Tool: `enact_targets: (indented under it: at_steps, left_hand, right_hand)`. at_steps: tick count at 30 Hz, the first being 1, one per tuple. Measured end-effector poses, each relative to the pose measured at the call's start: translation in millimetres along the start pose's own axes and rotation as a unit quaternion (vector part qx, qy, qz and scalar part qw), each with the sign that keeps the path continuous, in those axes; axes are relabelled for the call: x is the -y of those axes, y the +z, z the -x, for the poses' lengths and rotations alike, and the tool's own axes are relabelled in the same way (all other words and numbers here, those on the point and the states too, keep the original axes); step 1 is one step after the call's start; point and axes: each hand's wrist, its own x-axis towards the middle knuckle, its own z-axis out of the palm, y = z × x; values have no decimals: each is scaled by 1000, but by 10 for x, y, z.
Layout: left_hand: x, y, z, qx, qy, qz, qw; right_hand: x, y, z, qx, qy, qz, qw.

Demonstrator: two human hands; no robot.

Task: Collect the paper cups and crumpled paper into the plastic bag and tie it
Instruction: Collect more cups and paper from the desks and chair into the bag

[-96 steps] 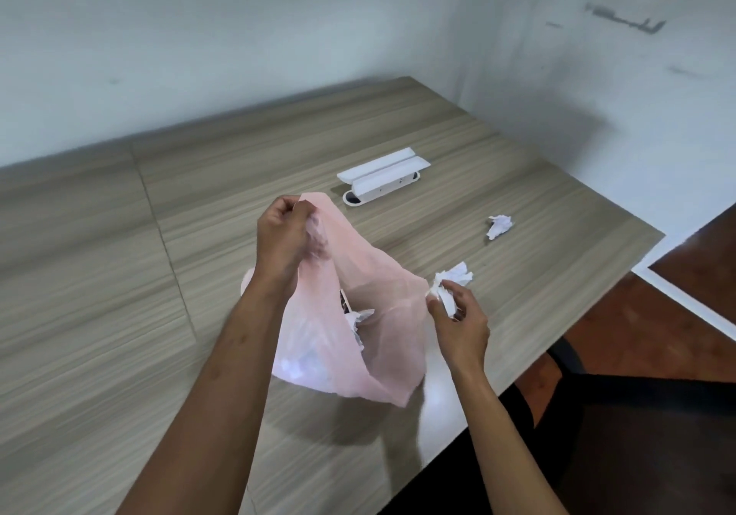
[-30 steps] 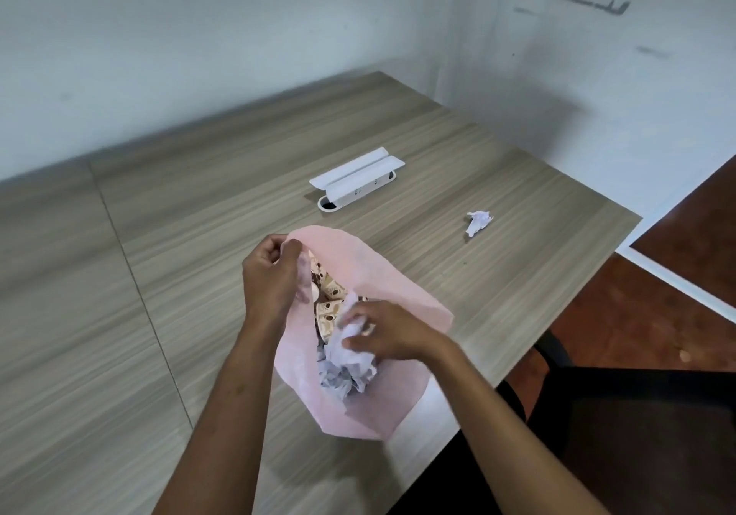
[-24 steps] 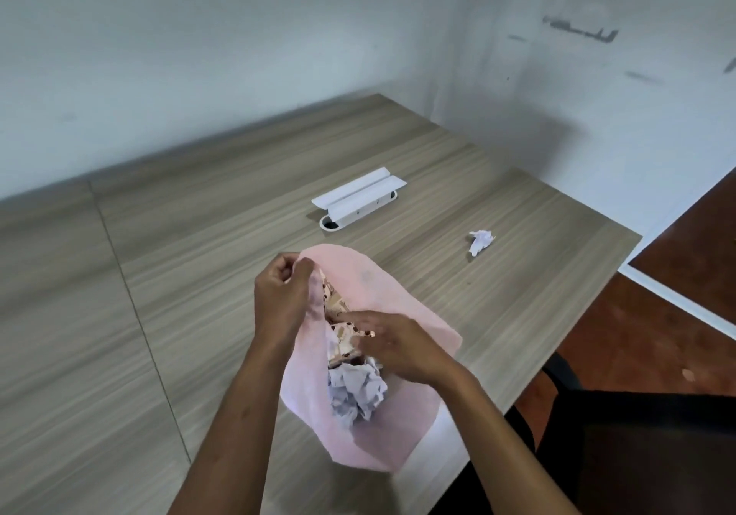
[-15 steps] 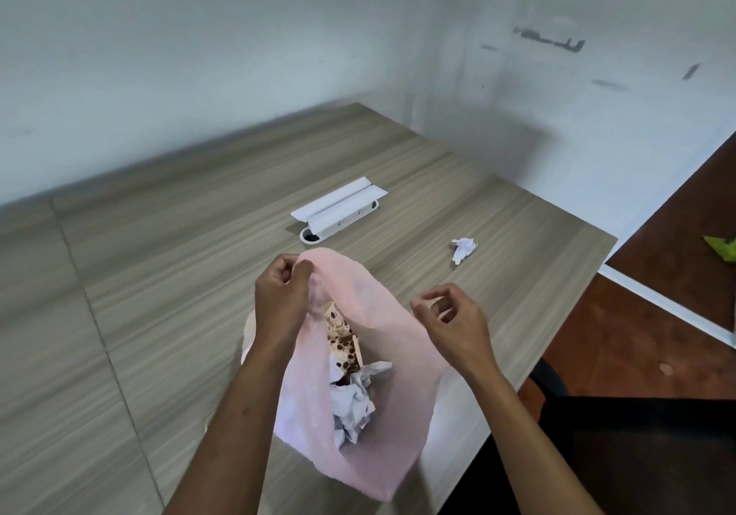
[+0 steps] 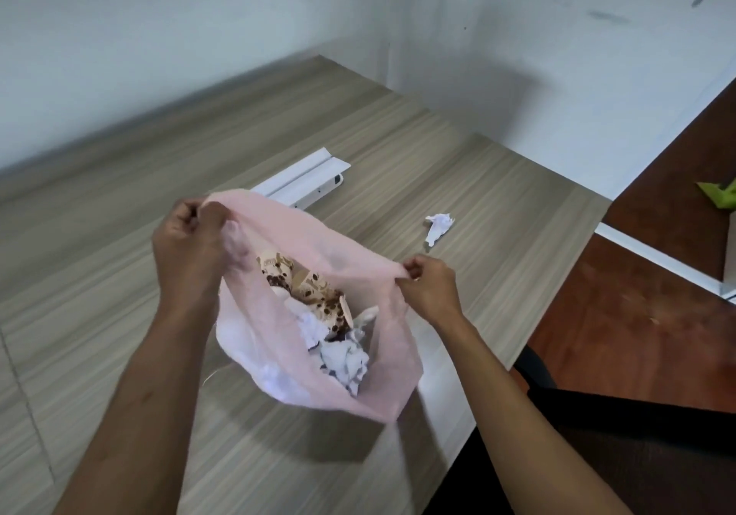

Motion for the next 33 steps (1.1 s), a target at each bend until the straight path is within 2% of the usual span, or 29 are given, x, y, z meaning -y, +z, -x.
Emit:
enact_targets:
  at_steps: [4,7,9,12,13,16,20,22,24,28,33]
  left_hand:
    - [74,130,-44,16,-5,8,1000]
    - [167,255,-78,29,-8,-5,1000]
    - [211,359,-88,37,-7,-6,999]
    - [279,527,-84,49,-7,-3,999]
    - [303,577,-79,51,-7,1,999]
    - [375,715,-54,63,-12,-1,998]
    - [441,844,-27,77,-22,4,997]
    - [450,862,-28,79,-26,6,996]
    - [456,858,-34,76,-30,9,997]
    - [444,795,-35,71,-27,7,997]
    - [413,596,-21,56,-29,-11,998]
  right_hand:
    - [-146,-128,-310,46,-38,-76,995]
    - [-328,-278,-576,112,16,-256,960]
    - [-431,-306,-804,63,46,-294,953]
    - [-580,-240,-1199,-94,47,-133,986]
    - [-639,-209,-1316,-110,21,-73,991]
    - [-804,-144,-1651,-64,-25,83,994]
    - [-1018,-83,-2069,50,5,252,966]
    - [-1121,-38,-2150,103,11,295,950]
    - [-1174,-2,-2072,100,-21,271,957]
    - [-1212,91,-1738,-45,-68,184,980]
    - [-951,-1,-1227,-96,13,59,994]
